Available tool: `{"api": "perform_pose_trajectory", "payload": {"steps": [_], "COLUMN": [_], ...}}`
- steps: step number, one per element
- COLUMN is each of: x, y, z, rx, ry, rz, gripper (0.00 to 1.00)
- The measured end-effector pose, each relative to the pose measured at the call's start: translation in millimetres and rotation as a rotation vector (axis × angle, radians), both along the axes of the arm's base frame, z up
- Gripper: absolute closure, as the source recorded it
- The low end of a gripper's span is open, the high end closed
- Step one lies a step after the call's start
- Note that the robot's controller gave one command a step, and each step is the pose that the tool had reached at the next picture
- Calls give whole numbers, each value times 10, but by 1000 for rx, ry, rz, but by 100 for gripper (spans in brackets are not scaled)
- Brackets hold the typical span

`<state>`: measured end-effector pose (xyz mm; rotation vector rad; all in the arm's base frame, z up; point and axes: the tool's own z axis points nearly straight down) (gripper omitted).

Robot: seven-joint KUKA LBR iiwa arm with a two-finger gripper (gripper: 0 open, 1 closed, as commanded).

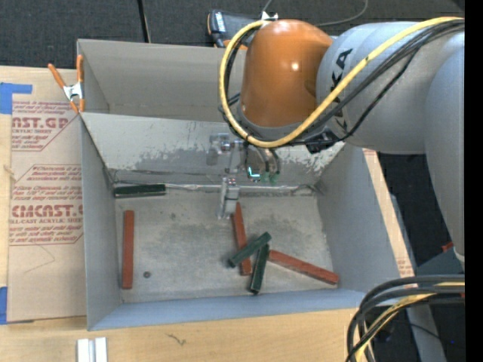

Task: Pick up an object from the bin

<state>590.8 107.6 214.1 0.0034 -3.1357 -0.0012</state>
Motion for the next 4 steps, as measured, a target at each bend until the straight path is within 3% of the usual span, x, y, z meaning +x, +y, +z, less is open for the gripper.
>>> {"api": "perform_pose_trajectory", "payload": {"steps": [1, 2, 3, 4], "x": [-518, -633, -925, -504], "y": [-511, -1456, -2168, -1982], "z": [-1447, -1438, -820, -1456], "rx": [0, -2, -4, 0], "ry": [2, -5, -10, -8], "rz": [180, 120, 8, 118], "gripper": [0, 0, 0, 0]}}
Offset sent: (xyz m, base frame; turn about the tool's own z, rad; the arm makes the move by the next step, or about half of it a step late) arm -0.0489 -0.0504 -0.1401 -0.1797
